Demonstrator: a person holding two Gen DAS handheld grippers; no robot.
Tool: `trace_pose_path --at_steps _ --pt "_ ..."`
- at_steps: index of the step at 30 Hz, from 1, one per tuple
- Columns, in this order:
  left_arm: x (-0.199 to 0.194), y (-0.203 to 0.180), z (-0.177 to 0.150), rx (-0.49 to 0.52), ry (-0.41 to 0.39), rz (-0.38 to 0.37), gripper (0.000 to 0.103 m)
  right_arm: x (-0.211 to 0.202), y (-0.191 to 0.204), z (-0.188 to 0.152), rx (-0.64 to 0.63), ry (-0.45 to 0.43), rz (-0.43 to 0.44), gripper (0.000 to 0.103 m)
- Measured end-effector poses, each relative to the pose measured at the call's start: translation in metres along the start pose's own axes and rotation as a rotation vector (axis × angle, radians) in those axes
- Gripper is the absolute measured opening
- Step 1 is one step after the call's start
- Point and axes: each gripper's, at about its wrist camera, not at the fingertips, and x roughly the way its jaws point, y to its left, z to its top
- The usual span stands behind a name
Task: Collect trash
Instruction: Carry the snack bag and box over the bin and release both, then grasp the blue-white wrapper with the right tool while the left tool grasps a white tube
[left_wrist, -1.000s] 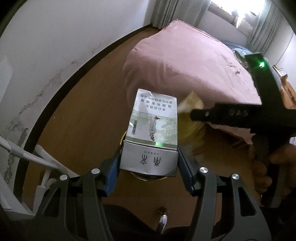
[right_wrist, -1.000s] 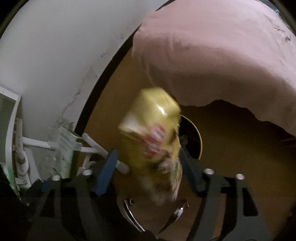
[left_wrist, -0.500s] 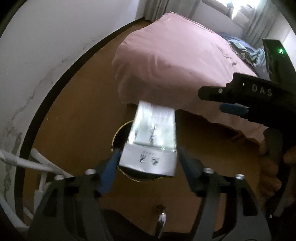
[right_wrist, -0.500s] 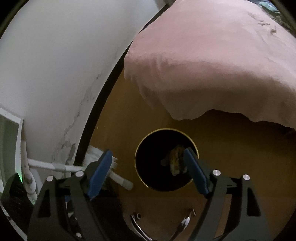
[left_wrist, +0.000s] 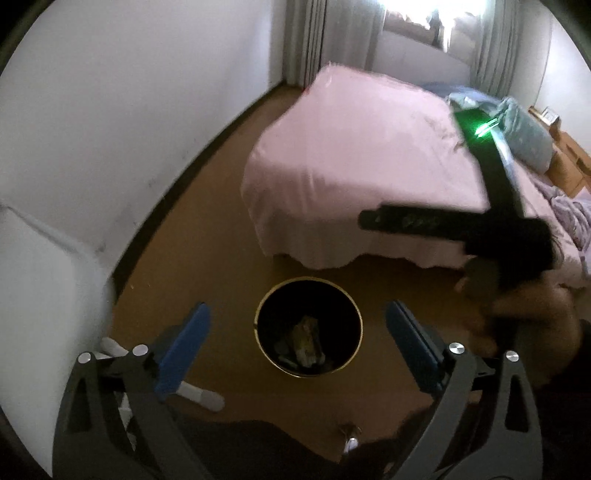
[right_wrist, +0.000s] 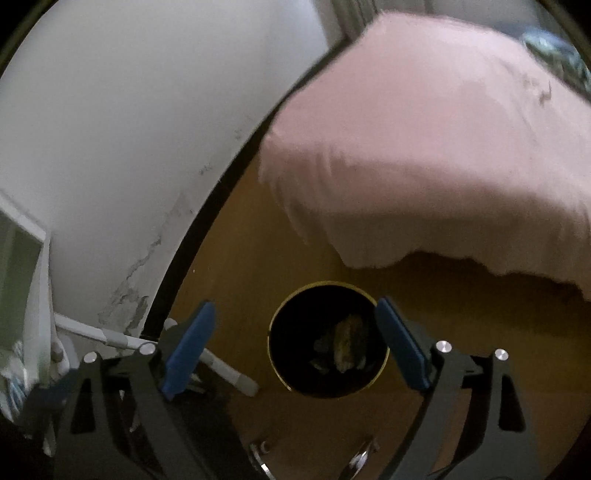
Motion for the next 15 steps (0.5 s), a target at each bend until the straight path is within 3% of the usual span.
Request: trace_pose_path --at_steps 2,6,11,15 --pt "-0.034 0.012 -0.005 -0.017 -0.041 0.014 0.095 -0.015 0.026 -0.003 -0.082 -0.026 0.017 0.086" --pt "-0.110 0.060 -0.030 -0.109 -0.094 0.117 0.096 -0.047 0.101 -0.021 -0.271 -0.060 0.124 0.087" --pt "-0.200 0.151 -0.098 -0.298 -0.114 0.388 0.096 -0.083 0.227 -0.068 -0.590 -0.054 0.336 0.087" --pt "-0.255 0.214 -0.171 -0.471 -0.085 0.559 0.096 -0.101 0.345 -0.126 -0.899 -0.023 0.518 0.087"
